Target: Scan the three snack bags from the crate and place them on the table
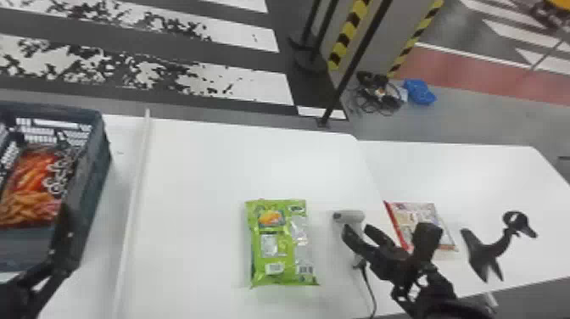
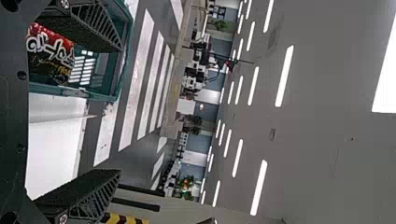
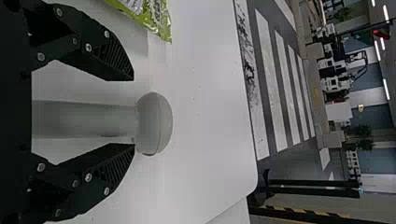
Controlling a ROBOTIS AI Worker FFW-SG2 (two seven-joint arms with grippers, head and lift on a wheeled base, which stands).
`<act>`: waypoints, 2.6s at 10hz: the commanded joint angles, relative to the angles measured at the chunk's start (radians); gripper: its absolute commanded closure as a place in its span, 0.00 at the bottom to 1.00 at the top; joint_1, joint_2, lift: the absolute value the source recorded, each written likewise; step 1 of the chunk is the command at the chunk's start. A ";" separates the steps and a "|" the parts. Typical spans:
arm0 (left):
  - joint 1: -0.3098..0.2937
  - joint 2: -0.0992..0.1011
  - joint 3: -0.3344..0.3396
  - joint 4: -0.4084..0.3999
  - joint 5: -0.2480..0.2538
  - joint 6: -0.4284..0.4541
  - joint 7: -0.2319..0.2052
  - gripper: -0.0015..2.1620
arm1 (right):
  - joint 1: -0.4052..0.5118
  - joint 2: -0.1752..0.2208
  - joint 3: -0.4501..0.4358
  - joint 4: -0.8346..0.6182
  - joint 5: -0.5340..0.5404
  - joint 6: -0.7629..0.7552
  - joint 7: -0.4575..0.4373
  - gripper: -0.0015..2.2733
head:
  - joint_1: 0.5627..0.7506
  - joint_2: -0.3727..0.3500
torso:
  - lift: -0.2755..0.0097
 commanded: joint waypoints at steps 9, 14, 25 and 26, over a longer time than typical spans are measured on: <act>-0.006 0.002 0.001 0.003 -0.003 0.020 -0.005 0.03 | -0.153 -0.077 0.067 -0.152 -0.015 0.800 0.398 0.03 | 0.70 0.24 | 0.84; -0.006 0.002 0.002 0.006 -0.003 0.020 -0.009 0.03 | -0.214 -0.068 0.194 -0.034 0.034 0.705 0.401 0.06 | 0.70 0.33 | 0.84; -0.026 0.005 -0.009 0.020 -0.003 -0.014 -0.008 0.03 | -0.162 -0.042 0.034 -0.274 -0.193 0.855 0.482 0.93 | 0.70 0.42 | 0.84; -0.026 0.005 -0.007 0.022 -0.003 -0.007 -0.008 0.03 | -0.162 -0.025 -0.048 -0.304 -0.257 0.868 0.453 0.93 | 0.70 0.41 | 0.84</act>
